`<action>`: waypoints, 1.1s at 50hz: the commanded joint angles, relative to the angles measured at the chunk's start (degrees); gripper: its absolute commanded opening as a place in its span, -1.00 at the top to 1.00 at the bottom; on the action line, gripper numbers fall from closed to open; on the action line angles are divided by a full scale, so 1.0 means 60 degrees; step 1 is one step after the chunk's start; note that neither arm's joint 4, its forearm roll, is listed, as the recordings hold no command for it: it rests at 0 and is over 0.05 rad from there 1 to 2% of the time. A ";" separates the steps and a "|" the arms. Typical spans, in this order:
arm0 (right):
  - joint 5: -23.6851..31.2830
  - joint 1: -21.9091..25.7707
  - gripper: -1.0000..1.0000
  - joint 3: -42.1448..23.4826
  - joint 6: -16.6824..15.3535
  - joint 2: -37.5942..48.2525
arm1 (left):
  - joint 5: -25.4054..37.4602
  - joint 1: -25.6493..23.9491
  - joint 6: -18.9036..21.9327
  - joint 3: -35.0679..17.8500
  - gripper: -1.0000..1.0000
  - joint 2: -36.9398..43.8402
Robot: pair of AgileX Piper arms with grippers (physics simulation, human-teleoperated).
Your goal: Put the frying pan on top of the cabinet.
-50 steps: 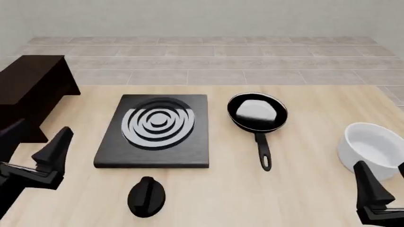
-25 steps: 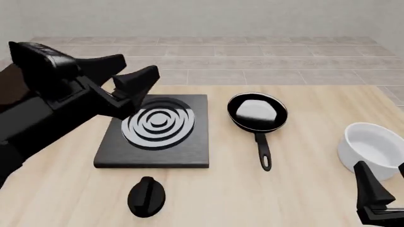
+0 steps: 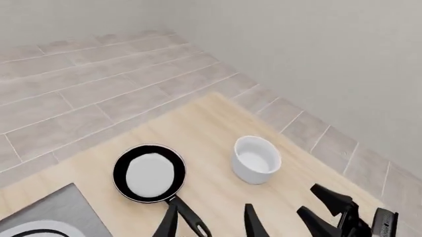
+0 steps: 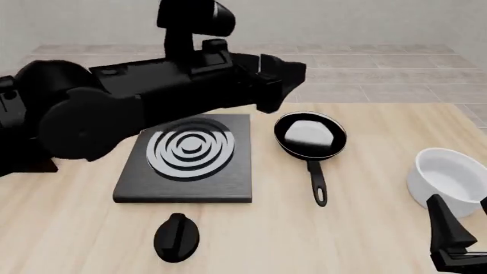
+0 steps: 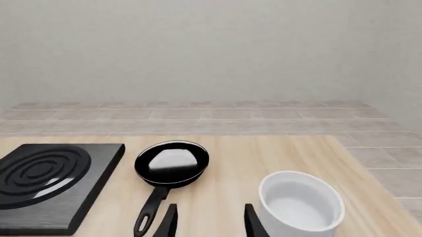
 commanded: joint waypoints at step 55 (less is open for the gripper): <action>0.0012 -0.0184 -1.00 -0.0004 0.0547 -0.0106 | 0.0625 0.0765 -0.1747 -0.2225 -1.00 0.4499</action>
